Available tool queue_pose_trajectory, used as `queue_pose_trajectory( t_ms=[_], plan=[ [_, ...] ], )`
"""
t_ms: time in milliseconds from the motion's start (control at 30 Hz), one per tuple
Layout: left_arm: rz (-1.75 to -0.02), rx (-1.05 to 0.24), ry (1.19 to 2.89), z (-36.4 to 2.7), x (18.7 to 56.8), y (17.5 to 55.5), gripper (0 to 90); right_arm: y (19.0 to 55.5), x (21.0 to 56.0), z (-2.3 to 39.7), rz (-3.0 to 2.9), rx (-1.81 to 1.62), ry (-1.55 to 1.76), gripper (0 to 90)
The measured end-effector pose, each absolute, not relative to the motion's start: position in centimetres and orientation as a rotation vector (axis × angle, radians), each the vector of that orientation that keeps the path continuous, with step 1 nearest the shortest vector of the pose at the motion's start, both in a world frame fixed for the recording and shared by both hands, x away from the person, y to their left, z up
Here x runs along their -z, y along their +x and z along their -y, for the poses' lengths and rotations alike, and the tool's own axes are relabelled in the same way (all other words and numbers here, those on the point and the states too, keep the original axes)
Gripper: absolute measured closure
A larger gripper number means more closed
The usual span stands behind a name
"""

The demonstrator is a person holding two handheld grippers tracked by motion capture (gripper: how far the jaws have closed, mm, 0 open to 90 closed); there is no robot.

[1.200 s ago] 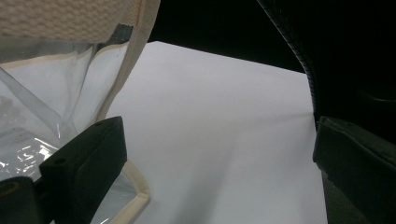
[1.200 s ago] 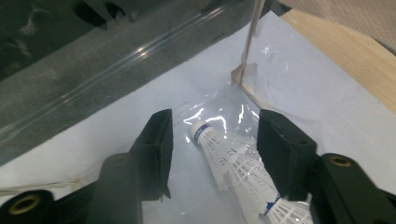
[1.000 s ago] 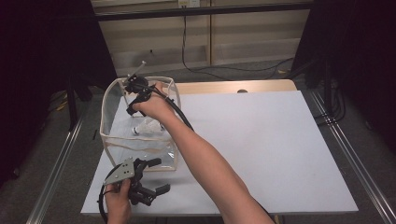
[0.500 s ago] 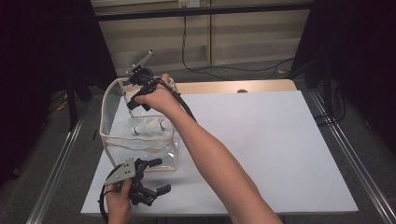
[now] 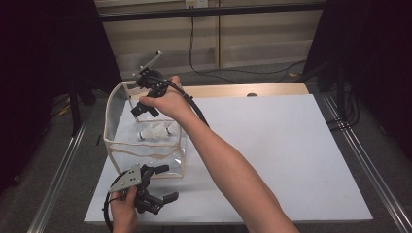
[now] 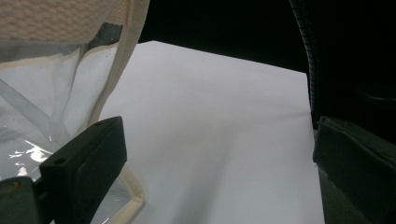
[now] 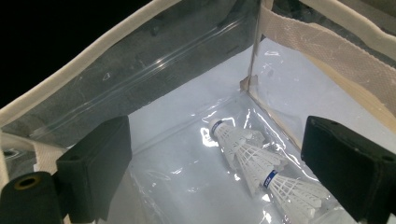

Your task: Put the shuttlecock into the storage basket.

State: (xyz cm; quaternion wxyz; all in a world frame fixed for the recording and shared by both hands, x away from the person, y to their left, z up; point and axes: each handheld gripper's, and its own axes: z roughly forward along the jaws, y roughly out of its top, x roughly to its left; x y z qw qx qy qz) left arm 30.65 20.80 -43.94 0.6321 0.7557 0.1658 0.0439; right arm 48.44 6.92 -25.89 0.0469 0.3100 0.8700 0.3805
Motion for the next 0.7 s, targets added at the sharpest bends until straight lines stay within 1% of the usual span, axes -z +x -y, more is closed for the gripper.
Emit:
queue_pose_trajectory(
  t_ms=[200, 700],
  plan=[
    [-0.381, -0.104, 1.728, -20.9, 43.9, 30.7, 3.0, 48.1, 25.7, -6.0, -2.654, -1.186, 0.932, 4.9],
    [-0.392, -0.110, 1.724, -20.6, 44.0, 30.6, 3.0, 47.2, 25.3, -3.3, -2.637, -1.225, 0.916, 4.8]
  ],
)
